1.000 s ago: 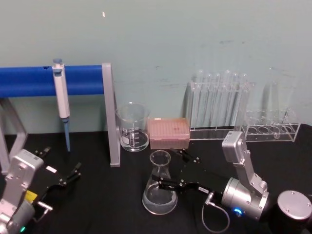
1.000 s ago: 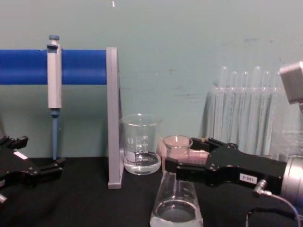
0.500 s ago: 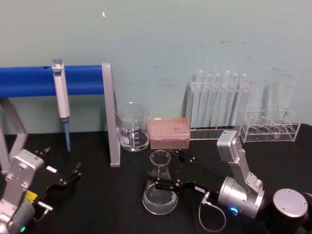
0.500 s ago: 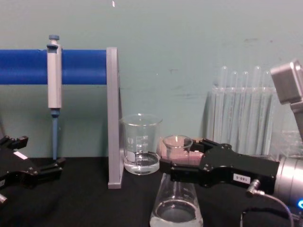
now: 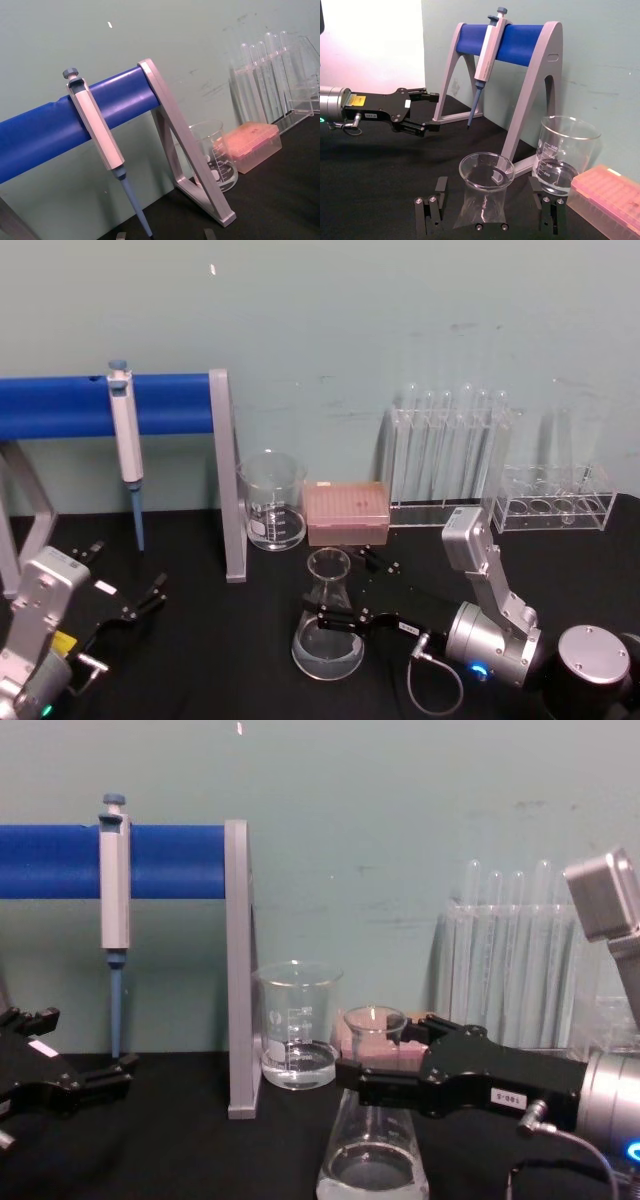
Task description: Grasp the erlenmeyer flask with one hand, shake it three times, then place it back.
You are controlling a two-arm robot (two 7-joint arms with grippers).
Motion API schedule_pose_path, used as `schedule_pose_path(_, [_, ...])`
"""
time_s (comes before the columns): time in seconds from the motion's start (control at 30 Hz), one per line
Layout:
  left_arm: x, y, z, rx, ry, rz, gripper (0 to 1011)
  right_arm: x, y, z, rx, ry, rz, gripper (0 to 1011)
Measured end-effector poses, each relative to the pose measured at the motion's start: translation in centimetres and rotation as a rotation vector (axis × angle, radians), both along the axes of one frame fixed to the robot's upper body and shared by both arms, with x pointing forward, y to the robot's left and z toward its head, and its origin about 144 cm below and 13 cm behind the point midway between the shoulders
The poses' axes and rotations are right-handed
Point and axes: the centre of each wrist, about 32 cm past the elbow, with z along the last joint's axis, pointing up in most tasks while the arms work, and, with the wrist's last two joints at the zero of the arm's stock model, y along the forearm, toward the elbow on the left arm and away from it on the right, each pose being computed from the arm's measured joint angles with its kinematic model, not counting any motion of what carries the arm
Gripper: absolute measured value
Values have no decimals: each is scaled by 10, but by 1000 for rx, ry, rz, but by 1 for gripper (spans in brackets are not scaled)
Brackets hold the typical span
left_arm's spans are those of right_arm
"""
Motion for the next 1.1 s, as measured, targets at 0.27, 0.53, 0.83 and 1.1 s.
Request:
schedule_pose_path(0.27, [0, 0, 0, 0, 0, 0, 1001, 0, 0, 0, 1, 0, -1, 1002])
schedule_pose_path(0.53, [0, 0, 0, 0, 0, 0, 1001, 0, 0, 0, 2, -1, -2, 1002])
schedule_pose_path(0.83, [0, 0, 0, 0, 0, 0, 1001, 0, 0, 0, 3, 0, -2, 838])
schedule_pose_path(1.1, [0, 0, 0, 0, 0, 0, 1001, 0, 0, 0, 3, 1, -2, 627])
